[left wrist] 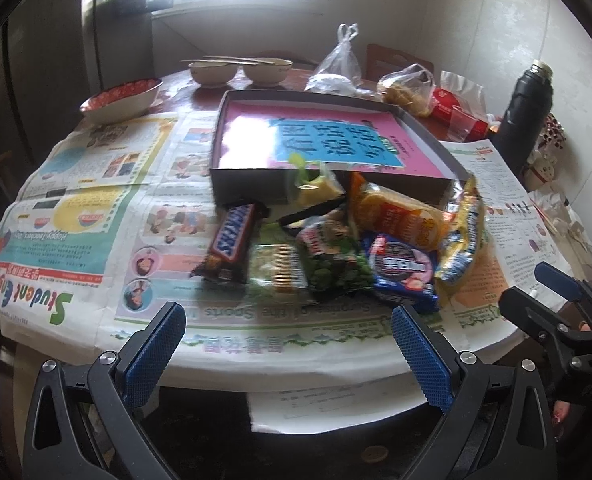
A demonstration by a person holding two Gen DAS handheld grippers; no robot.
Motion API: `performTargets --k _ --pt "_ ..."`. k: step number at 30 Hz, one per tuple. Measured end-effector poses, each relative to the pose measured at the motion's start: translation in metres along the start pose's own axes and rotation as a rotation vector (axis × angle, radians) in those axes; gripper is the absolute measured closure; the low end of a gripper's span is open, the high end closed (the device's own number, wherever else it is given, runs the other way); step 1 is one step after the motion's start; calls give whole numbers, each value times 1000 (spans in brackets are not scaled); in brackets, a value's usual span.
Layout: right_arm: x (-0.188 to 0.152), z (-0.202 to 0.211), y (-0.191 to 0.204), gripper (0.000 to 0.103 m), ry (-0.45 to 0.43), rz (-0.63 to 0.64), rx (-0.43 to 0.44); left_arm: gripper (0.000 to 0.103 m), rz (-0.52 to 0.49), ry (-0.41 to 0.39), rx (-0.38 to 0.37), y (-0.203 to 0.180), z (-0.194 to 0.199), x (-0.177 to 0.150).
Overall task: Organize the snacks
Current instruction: 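Grasp the yellow-wrapped bar with the right gripper while the left grasps the green-wrapped cake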
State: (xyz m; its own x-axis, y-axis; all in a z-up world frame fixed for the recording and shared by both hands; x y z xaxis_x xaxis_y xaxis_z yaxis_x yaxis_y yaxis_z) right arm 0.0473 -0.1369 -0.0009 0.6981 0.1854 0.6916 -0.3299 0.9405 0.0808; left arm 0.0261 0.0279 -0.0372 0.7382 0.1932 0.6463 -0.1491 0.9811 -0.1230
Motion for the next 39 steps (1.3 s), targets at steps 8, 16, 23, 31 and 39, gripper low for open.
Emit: performTargets --k 8,16,23,31,39 --pt "7 -12 8 0 15 18 21 1 50 12 26 26 -8 3" --pt "13 -26 8 6 40 6 29 29 47 58 -18 23 -22 6" --pt "20 -37 6 19 65 -26 48 46 30 82 -61 13 -28 7" --pt "32 -36 6 37 36 -24 43 58 22 97 -70 8 -34 11" --pt "25 -29 2 51 46 -42 61 58 38 98 -75 13 -34 10"
Point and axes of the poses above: each gripper's, at about its wrist camera, not at the fingertips, and z roughly against the way its jaws point, y to its left, x to its top, the point moved 5 cm from there along -z, roughly the way its jaws point, and after that the axes turned 1 degree about z, right-handed, at the moved point
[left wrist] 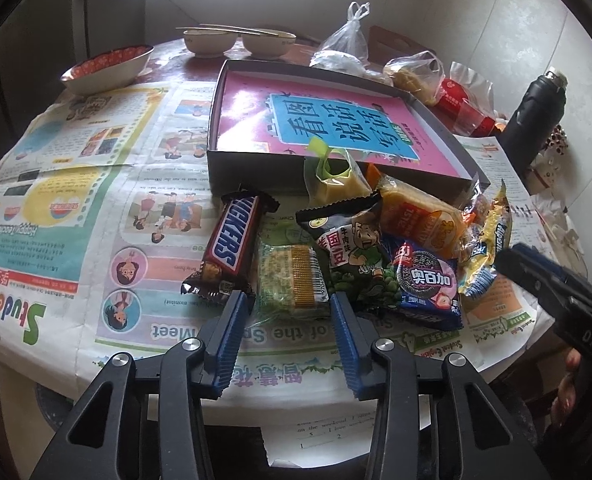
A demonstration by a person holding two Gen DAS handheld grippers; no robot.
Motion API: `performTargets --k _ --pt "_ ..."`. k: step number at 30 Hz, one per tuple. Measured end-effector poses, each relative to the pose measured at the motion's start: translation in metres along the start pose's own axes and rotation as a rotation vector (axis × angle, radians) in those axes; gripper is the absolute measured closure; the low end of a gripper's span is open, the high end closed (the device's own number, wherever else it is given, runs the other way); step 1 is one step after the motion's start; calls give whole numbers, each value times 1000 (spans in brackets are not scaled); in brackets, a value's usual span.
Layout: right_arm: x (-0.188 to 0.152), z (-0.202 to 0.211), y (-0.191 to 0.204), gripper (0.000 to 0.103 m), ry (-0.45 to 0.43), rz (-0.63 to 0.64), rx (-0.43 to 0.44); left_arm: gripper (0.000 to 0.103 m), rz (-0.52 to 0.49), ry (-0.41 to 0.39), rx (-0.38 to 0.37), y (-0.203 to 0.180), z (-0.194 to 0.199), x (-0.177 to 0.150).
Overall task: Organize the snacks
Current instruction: 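Grasp the yellow-wrapped bar with the right gripper while the left grasps the green-wrapped cake, then carry the yellow bar into the tray and open the right gripper while the left lowers the cake there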
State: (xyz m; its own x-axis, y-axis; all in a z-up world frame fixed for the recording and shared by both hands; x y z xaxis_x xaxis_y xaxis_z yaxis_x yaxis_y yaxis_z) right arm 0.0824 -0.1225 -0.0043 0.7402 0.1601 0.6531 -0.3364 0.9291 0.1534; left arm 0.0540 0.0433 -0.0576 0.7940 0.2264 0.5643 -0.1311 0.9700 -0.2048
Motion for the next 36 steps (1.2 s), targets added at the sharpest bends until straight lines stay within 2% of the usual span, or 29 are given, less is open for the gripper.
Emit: performTargets --k 8,12,15,22,27,36 --pt "-2 -15 8 58 44 9 38 58 6 3 -11 5 1 -1" --pt "-1 -27 7 73 72 -11 66 58 19 7 -15 8 0 0" --pt "0 -31 11 79 74 0 78 59 32 28 -14 7 -4 1" --pt "4 -39 17 85 64 37 74 61 33 38 21 4 -13 6" --pt "10 -32 16 88 25 45 80 65 38 22 -29 5 -10 5" --pt "33 -16 1 88 -48 5 80 65 45 -15 -55 6 8 13"
Point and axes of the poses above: each gripper's, at about its wrist camera, not at the fingertips, and z roughly against the way its jaws point, y to its left, x to its top, the point moved 5 cm from there along -z, roughly the way its jaws point, and after that the axes turned 1 degree about z, right-handed, at the moved point
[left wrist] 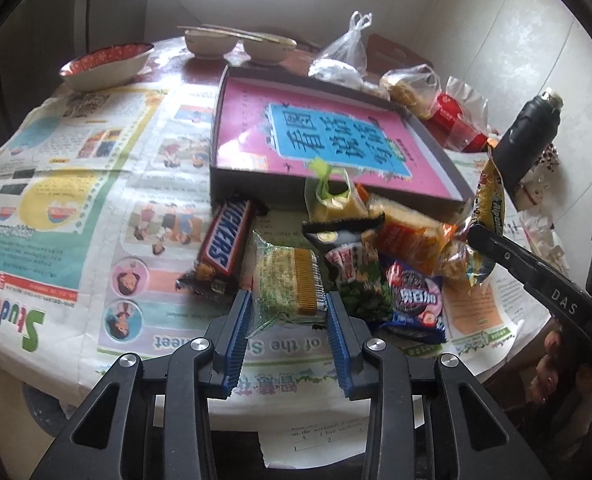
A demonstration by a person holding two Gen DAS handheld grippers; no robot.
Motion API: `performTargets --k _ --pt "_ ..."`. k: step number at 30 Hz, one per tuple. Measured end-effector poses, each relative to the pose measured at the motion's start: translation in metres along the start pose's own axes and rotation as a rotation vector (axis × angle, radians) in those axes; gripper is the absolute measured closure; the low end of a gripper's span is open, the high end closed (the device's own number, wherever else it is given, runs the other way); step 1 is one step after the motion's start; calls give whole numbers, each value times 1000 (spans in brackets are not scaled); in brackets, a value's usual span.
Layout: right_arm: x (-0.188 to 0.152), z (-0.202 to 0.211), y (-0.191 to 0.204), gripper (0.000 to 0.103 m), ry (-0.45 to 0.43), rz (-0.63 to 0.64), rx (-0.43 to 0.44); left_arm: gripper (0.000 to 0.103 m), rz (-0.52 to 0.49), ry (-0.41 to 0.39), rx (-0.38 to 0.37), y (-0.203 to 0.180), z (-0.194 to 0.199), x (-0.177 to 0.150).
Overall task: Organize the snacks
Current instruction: 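Carry the yellow bar into the tray and open the right gripper while the left lowers the cake there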
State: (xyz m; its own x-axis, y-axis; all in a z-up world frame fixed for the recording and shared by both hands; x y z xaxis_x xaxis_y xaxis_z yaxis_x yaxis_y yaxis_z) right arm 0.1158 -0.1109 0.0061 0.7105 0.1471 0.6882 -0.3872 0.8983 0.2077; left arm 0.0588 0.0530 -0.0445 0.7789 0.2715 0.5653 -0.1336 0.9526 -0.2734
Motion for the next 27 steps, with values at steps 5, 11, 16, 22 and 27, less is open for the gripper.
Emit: performTargets --k 5,11,16,22,27 --pt "13 1 -7 88 -27 -12 -2 65 13 -40 11 5 8 14" --pt "26 -1 -13 88 -48 -20 -8 65 20 -74 18 7 9 32" --pt "38 -3 -16 88 -65 -18 -13 65 13 -109 22 3 7 54" --pt "57 -10 -23 88 -92 -28 -34 65 8 -127 17 -4 -5 78" --pt "68 -18 -32 88 -99 -45 -47 65 11 -133 17 -5 -16 94"
Point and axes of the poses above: each gripper's, at about its wrist camera, not at the fingertips, and z roughly against the way its jaws point, y to its left, x to its top, the point moved 5 cm from there along -z, roughly the way its jaws point, and after that the axes turned 1 degree about z, right-handed, at the moved point
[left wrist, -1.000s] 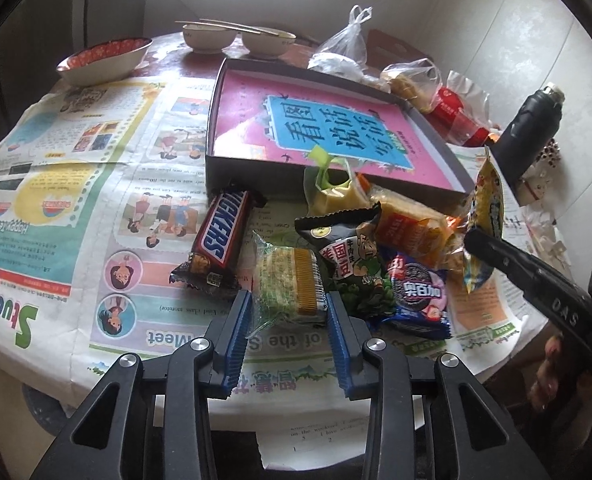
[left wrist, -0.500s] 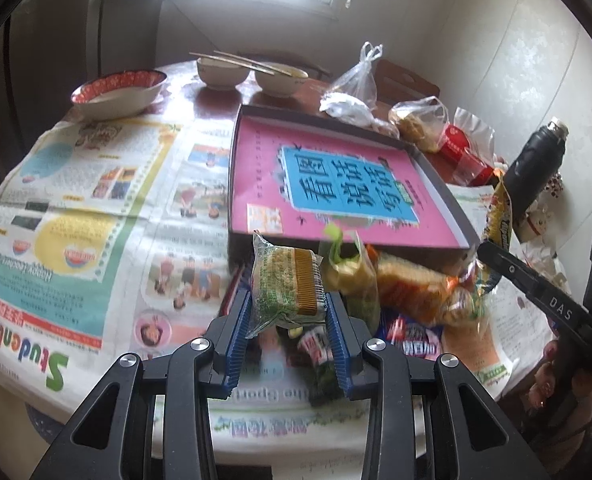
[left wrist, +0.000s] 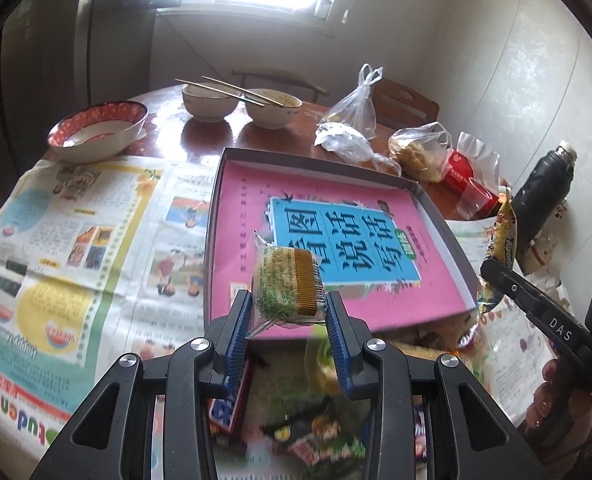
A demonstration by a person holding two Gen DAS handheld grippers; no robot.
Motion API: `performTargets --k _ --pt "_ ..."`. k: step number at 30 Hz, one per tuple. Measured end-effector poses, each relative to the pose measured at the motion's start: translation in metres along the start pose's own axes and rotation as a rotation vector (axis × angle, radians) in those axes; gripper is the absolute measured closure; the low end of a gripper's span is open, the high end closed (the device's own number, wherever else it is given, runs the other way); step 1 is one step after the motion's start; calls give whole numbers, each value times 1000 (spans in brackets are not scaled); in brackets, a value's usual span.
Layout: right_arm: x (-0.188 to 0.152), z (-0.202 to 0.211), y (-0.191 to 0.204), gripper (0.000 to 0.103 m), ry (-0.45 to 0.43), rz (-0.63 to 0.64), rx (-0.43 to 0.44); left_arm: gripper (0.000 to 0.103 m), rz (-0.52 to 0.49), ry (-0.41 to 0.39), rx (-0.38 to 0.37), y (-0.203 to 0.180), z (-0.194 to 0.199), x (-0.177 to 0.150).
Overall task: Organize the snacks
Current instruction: 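Carry the yellow bar into the tray and open the right gripper while the left lowers the cake there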
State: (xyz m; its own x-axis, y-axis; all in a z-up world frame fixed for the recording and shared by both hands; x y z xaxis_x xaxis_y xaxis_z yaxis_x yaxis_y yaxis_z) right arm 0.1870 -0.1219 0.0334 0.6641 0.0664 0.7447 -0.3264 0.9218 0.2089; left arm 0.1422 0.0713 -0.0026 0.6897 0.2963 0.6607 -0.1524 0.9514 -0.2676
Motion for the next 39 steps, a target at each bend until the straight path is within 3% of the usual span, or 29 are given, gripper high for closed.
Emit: performTargets --k 20,39 --pt "-5 -43 -28 87 89 -42 -52 65 16 77 9 10 -54 5" --pt "-12 -49 -37 85 136 -80 -60 64 4 94 8 7 -65 3"
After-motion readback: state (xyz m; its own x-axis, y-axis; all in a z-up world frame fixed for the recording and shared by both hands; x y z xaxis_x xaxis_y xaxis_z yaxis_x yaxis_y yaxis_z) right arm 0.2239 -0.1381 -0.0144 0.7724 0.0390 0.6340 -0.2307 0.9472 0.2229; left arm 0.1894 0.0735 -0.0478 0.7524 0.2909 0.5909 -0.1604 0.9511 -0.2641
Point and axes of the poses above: each gripper's, at about its wrist camera, not at the fingertips, and z roughly against the way its jaws point, y to its left, x to its top, the point moved 5 cm from there along -z, roughly the way its jaws point, and after that the axes turned 1 degree about z, right-handed, at the moved point
